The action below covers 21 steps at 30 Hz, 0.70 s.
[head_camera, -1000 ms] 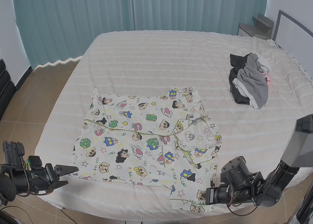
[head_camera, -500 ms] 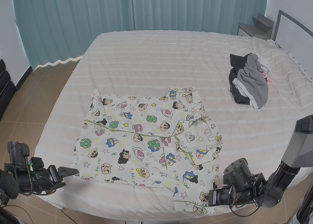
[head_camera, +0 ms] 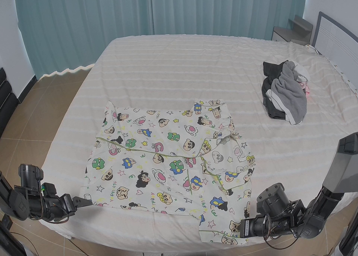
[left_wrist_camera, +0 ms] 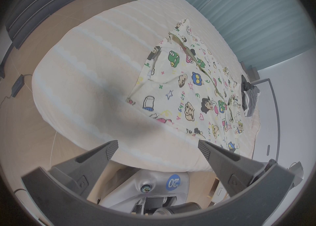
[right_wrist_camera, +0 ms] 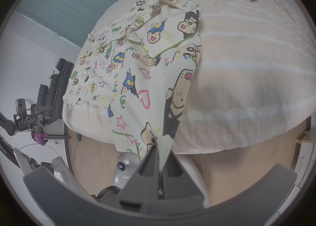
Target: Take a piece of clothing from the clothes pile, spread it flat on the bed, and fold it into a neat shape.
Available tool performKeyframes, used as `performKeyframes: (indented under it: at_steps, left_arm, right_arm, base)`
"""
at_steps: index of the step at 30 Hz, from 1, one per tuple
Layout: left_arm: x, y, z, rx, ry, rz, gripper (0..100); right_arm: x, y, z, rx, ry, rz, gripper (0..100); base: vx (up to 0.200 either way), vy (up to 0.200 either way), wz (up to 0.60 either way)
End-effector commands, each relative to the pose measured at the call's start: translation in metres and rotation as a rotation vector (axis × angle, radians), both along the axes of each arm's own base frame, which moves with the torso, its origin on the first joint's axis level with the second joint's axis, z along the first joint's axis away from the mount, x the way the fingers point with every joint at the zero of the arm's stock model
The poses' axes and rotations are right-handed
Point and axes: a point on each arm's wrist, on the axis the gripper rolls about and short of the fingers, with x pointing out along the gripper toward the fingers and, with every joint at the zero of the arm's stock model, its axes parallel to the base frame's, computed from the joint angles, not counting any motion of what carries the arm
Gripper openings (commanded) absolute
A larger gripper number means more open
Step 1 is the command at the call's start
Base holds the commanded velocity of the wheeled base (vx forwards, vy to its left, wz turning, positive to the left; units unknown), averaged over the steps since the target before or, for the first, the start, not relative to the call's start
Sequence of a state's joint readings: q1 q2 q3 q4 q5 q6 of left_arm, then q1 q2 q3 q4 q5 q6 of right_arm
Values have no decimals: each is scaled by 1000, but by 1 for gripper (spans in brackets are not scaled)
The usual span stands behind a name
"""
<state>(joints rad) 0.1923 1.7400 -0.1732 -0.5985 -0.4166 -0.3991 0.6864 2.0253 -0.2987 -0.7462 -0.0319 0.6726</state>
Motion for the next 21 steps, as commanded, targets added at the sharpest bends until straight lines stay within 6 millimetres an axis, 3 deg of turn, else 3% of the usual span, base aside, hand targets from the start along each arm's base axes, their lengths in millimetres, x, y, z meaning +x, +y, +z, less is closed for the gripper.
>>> performKeyframes:
  at_steps: [1,7,13,18,19,21]
  left_arm:
    - [12,3,-12,-5,31,6,100]
    - [32,8,-23,-4,-1,24,100]
    - [86,19,15,-154,-187,201,100]
    - [110,17,30,-159,-236,174,100]
    - [122,17,34,-167,-241,157,100]
    - [131,18,32,-173,-234,146,100]
  right_arm:
    - [-1,0,0,-2,0,1,0]
    - [-1,1,0,1,-4,0,0]
    - [0,1,0,5,-10,3,0]
    - [-1,4,1,18,-24,12,0]
    - [-2,4,1,11,-25,11,0]
    - [-3,4,1,8,-26,11,0]
  base:
    - [0,0,0]
    - [0,0,0]
    - [0,0,0]
    - [0,0,0]
    - [0,0,0]
    - [0,0,0]
